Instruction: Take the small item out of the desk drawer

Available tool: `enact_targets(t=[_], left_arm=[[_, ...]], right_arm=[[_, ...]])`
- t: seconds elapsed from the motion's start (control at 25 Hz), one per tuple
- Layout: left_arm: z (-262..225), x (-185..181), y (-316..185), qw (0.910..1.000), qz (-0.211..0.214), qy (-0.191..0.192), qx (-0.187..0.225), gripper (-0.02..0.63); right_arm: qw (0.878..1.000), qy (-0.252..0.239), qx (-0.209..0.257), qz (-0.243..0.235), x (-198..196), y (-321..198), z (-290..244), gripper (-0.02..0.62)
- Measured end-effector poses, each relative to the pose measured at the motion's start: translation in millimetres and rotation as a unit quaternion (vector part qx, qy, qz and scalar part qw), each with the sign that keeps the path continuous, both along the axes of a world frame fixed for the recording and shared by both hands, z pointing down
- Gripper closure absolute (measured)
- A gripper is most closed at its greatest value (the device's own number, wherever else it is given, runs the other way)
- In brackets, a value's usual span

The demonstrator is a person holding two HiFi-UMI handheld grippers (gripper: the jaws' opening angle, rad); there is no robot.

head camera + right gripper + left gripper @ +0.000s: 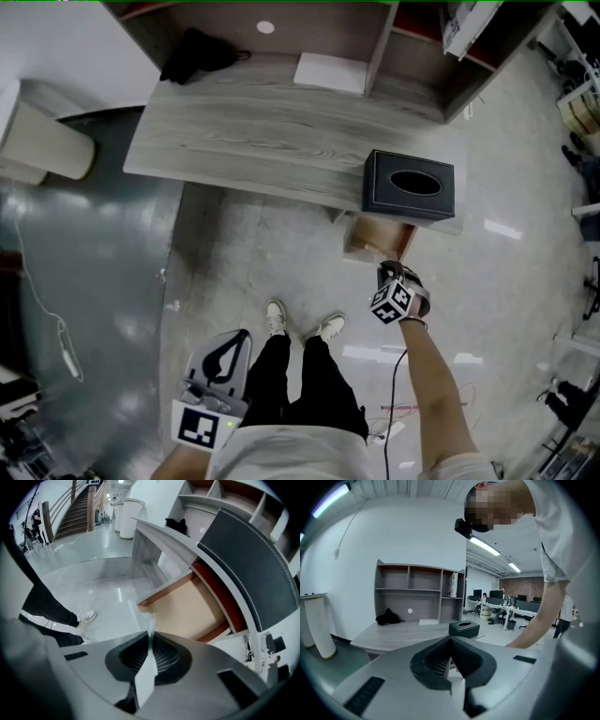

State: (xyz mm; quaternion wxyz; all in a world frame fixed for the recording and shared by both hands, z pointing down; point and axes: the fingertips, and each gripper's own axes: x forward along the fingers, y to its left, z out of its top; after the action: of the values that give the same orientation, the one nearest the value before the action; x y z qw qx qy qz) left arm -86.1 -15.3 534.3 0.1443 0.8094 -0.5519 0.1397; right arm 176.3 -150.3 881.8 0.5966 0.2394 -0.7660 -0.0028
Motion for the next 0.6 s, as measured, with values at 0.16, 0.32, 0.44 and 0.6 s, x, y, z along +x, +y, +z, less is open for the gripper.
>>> enact_targets(t=[0.16,0.32,0.44,0.6], left_arm=[[-14.0,6.7,-9.2,0.9997,0.014,0.004,0.018,0.589],[-32.4,14.4,-19.2,0.9988,0.029,0.006,0.039,0.589],[-48.2,18.9,-26.6,0.9977,0.038,0.010,0.056,0.589],[-66.0,21.3,-35.8,0.9958,0.047,0.012,0.077,0.589]], right_arm=[[0.999,-0.024,0.011,0.024,-1.3,-2.9,-25.1,0.566],[0.997,-0.048,0.022,0.051,0.7,-5.5,-56.6,0.566],[0.995,-0.063,0.030,0.067,4.9,-5.4,-79.5,0.566],[0.992,-0.084,0.042,0.086,9.3,-3.0,-109.9,0.566]])
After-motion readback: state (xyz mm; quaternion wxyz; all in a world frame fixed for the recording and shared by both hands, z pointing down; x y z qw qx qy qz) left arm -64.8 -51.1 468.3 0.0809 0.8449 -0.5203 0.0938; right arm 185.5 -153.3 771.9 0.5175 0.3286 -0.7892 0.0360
